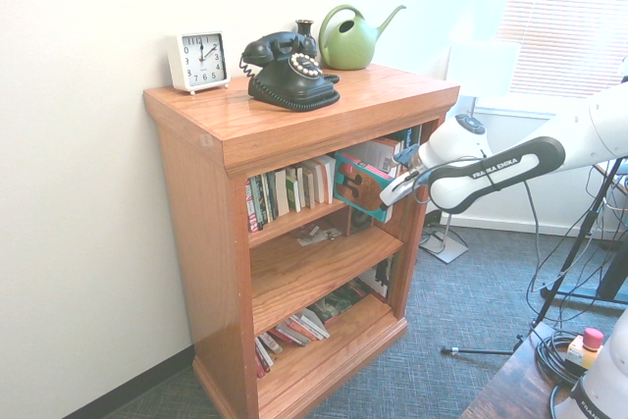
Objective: Organize the shelf
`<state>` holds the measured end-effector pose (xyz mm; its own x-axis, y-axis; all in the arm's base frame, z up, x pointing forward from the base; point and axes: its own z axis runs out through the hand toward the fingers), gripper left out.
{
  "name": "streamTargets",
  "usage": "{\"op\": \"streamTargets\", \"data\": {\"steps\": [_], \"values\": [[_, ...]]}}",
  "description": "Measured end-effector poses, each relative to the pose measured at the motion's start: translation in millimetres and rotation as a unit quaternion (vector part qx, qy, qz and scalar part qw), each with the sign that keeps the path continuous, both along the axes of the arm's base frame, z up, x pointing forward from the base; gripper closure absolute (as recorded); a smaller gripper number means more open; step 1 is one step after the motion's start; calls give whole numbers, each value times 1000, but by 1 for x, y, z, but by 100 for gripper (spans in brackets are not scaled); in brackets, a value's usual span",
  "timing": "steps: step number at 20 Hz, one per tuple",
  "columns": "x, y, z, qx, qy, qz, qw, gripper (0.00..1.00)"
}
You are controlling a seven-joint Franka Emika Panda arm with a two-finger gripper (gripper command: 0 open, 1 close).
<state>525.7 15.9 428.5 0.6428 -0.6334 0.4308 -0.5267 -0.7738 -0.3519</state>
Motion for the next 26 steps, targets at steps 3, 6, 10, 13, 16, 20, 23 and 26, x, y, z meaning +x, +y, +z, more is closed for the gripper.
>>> {"op": "streamTargets", "data": {"steps": [3, 6, 10, 13, 16, 20, 23, 26], "values": [[14, 3, 3, -5, -18, -1, 1000, 100], [27, 8, -1, -13, -32, -2, 999, 100], [36, 24, -6, -14, -49, -2, 999, 100], [42, 34, -9, -17, -58, -6, 998, 100], [51, 40, -11, -20, -65, -11, 998, 100], [63, 39, -10, -26, -74, -15, 997, 100], [72, 35, -11, -31, -79, -17, 996, 0], [76, 35, -12, -35, -81, -17, 996, 0]]}}
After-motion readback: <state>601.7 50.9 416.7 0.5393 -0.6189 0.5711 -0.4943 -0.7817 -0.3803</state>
